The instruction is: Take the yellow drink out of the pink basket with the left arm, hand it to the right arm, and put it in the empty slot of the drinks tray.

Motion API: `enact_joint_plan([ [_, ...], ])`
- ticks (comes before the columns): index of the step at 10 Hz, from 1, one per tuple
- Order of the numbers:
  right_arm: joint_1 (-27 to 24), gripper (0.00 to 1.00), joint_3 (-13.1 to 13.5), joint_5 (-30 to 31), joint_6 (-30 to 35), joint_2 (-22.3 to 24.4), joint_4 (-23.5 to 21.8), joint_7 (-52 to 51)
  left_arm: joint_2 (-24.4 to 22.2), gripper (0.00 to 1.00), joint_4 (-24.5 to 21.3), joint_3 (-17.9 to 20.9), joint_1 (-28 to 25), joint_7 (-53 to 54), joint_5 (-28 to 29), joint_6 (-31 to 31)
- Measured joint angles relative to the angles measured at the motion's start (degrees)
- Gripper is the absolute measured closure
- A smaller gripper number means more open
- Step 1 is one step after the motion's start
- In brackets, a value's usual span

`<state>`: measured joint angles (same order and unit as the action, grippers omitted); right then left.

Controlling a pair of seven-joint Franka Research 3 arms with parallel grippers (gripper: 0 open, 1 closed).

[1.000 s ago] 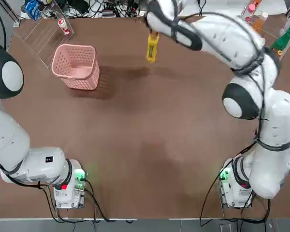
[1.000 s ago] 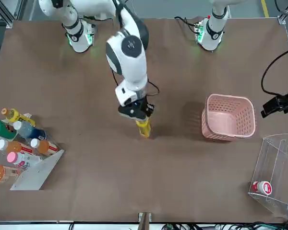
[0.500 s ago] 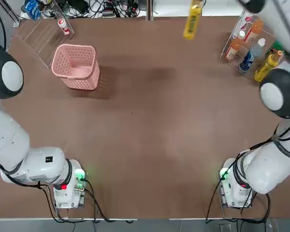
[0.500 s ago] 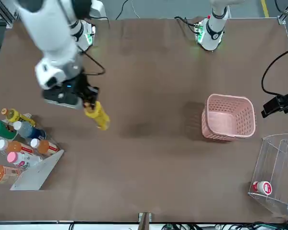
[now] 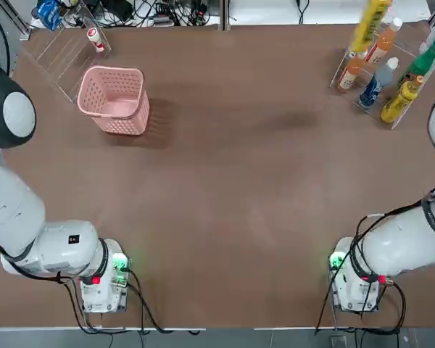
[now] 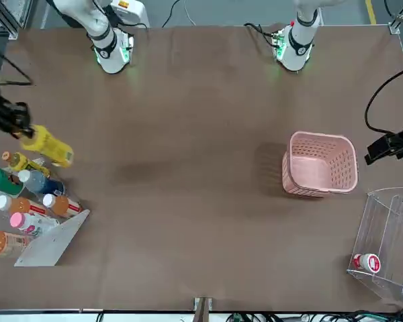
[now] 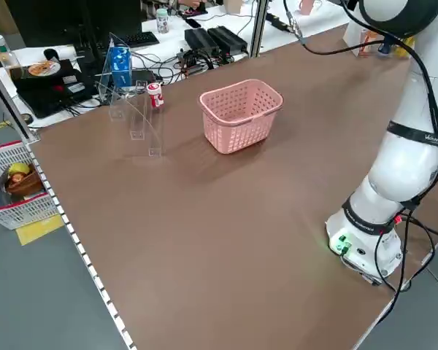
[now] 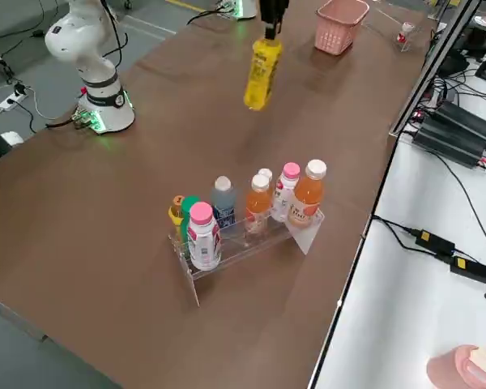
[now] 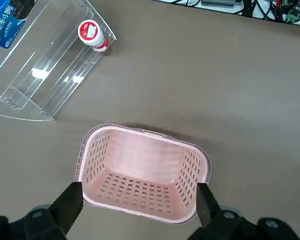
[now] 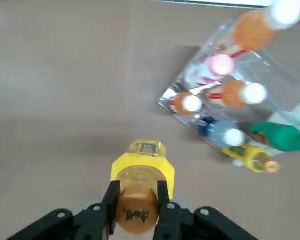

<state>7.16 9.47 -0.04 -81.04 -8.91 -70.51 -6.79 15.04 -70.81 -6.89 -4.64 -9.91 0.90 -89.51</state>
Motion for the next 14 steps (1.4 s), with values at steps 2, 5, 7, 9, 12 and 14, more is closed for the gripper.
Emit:
enact_joint_plan([
  [2,-5.90,0.66,-0.01,0.01,0.12,0.18,0.01,-8.69,0.00,0.00,-0.01,-0.01,0.09,0.00,0.00,0.00],
  [5,-8.77,0.66,-0.12,0.00,-1.02,0.41,1.82,-13.15,0.00,0.00,-0.01,-0.02,0.09,0.00,0.00,0.00],
  [7,-11.21,0.66,-0.17,0.01,-2.50,0.45,2.90,-14.45,0.00,0.00,-0.01,0.00,0.05,0.00,0.00,0.00],
  [9,-14.05,0.66,-0.17,0.01,-5.88,-0.20,3.19,-16.97,0.00,0.00,-0.01,0.02,0.04,0.00,0.00,0.00],
  [12,-16.77,0.66,-0.31,-0.05,-10.32,-5.33,6.68,-19.80,0.00,0.00,-0.01,0.05,0.03,0.01,0.00,0.00],
  [14,-18.24,0.66,-0.52,-0.29,-14.29,-9.66,9.17,-19.84,0.00,0.00,0.00,0.08,0.00,0.02,0.00,0.00],
])
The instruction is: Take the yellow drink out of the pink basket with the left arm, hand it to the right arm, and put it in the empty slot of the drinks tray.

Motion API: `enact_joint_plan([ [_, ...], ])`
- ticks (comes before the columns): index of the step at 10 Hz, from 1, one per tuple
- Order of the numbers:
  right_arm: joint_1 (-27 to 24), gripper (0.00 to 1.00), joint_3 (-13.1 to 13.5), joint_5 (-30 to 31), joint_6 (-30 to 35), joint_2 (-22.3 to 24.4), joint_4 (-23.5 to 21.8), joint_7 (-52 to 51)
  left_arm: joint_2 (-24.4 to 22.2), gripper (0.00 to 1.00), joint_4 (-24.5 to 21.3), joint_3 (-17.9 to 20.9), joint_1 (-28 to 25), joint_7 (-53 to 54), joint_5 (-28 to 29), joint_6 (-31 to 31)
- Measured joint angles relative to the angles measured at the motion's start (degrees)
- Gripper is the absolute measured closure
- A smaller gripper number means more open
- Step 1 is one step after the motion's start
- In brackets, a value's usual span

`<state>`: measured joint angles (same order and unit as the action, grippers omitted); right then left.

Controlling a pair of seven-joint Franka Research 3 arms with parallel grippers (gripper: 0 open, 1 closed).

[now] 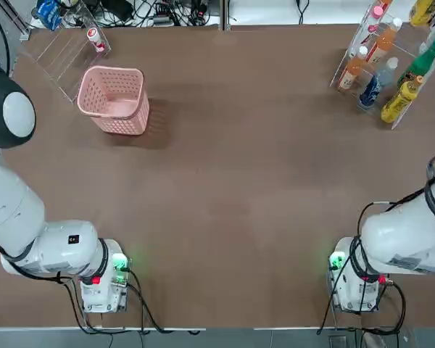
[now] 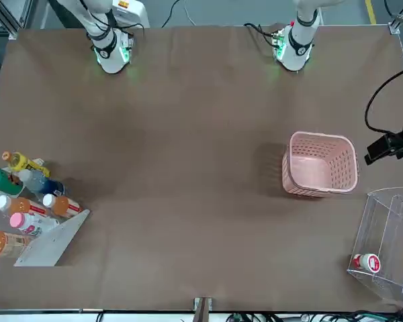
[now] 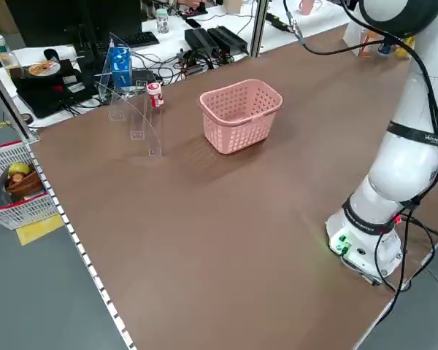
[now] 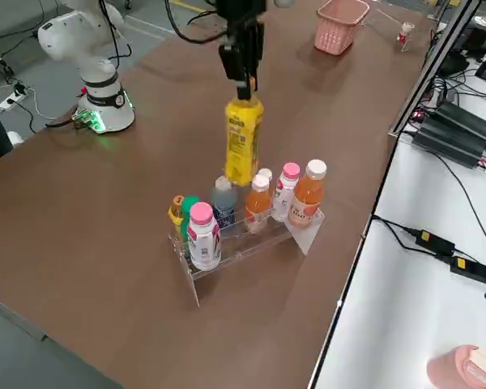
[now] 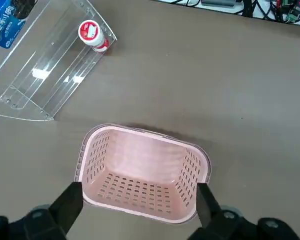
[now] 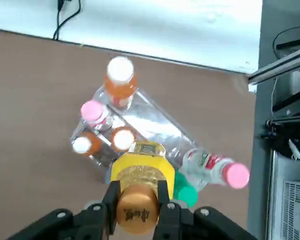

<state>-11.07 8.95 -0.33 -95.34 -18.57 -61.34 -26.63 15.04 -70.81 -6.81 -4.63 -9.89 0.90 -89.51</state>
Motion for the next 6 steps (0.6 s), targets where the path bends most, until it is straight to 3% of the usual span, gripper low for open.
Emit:
enact_joint_plan([
  [6,-3.29,0.66,-0.66,-3.02,-3.23,-4.49,1.03,-5.51,-0.01,0.00,0.18,0.12,0.00,0.65,0.00,-0.11],
])
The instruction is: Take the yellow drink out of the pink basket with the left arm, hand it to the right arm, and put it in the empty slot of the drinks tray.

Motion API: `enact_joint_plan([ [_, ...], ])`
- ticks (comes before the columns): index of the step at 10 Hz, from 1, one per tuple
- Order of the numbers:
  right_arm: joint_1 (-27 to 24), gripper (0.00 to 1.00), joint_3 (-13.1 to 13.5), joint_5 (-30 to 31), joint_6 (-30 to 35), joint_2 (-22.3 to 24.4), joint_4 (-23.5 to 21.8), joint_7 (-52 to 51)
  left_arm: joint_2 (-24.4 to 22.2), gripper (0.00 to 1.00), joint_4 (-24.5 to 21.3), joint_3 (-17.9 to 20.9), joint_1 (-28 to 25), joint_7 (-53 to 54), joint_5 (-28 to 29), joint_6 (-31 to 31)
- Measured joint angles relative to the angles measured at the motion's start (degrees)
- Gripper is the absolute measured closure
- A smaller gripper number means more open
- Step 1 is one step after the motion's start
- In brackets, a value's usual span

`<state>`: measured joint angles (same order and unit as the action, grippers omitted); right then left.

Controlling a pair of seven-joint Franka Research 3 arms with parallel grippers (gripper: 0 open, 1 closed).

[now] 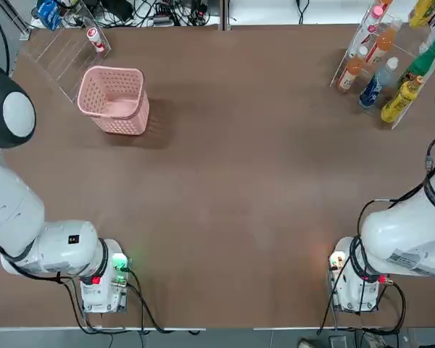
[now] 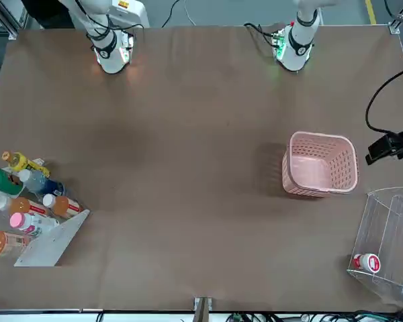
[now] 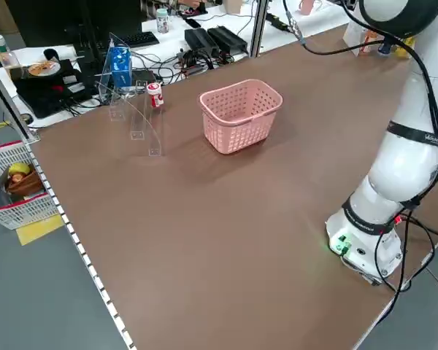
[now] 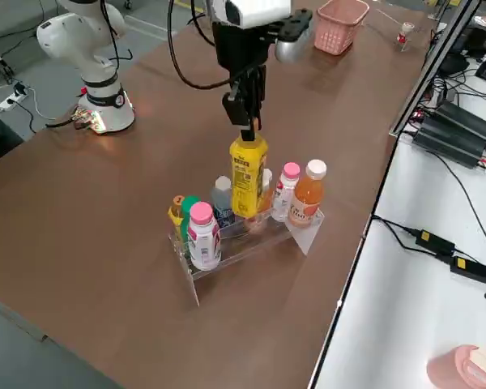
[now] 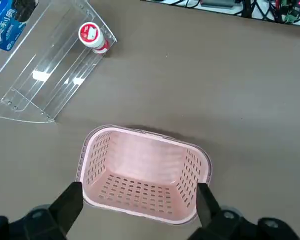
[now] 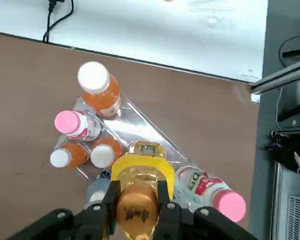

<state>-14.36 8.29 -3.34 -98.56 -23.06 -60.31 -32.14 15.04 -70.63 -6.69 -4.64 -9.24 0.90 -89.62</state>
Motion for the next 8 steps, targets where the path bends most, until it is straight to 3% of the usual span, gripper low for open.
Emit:
enact_joint_plan([
  [3,-0.07,0.66,-0.12,-0.51,-1.57,-0.53,-0.57,-0.93,0.00,0.00,0.02,0.19,0.00,0.31,0.00,0.00],
  [8,-0.76,0.66,0.23,-2.77,-2.65,-1.40,-1.64,7.93,0.00,0.00,0.02,0.25,-0.01,0.33,0.00,0.00],
])
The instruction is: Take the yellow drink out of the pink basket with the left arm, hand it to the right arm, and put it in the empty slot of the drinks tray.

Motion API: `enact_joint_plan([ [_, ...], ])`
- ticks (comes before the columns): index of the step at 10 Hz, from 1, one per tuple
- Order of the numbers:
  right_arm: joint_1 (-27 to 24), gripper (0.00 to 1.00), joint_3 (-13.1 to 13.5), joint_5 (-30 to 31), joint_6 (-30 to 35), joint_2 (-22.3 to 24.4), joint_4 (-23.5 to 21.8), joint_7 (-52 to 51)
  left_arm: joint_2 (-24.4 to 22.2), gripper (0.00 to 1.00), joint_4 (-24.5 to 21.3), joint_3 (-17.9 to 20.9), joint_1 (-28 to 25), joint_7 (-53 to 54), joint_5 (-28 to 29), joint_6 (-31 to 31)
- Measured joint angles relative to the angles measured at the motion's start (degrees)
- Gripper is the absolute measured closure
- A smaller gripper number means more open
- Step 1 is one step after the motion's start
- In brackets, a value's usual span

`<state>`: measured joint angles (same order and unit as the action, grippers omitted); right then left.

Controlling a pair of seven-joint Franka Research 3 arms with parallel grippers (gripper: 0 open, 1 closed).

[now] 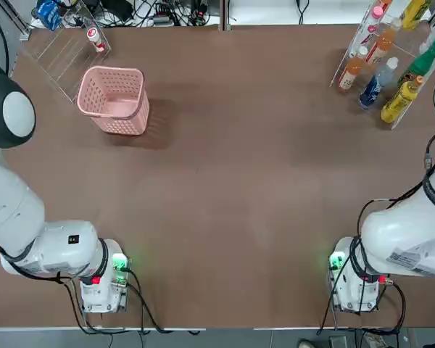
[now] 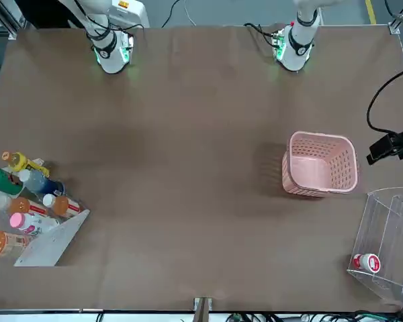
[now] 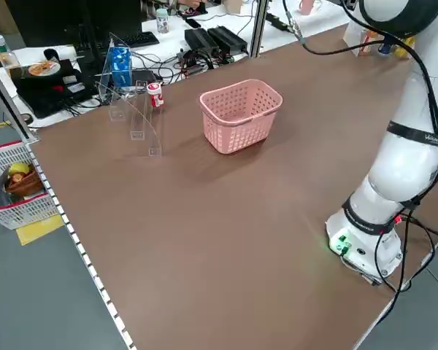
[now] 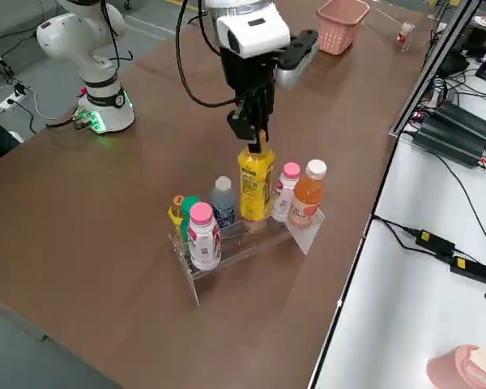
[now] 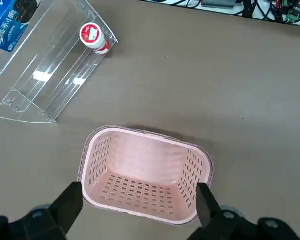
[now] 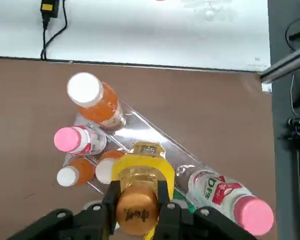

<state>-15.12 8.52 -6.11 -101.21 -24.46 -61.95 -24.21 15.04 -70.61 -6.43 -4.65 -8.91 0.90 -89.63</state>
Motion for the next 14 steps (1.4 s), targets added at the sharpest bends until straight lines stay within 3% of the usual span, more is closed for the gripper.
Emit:
enact_joint_plan([
  [3,-2.09,0.66,0.27,0.00,-0.35,-0.21,-0.67,2.30,-0.01,0.00,0.00,0.01,0.00,0.00,0.00,0.00],
  [14,-2.05,0.66,0.36,0.00,-1.68,-3.40,0.55,7.99,-0.01,0.00,0.00,0.06,-0.01,0.00,0.00,0.00],
])
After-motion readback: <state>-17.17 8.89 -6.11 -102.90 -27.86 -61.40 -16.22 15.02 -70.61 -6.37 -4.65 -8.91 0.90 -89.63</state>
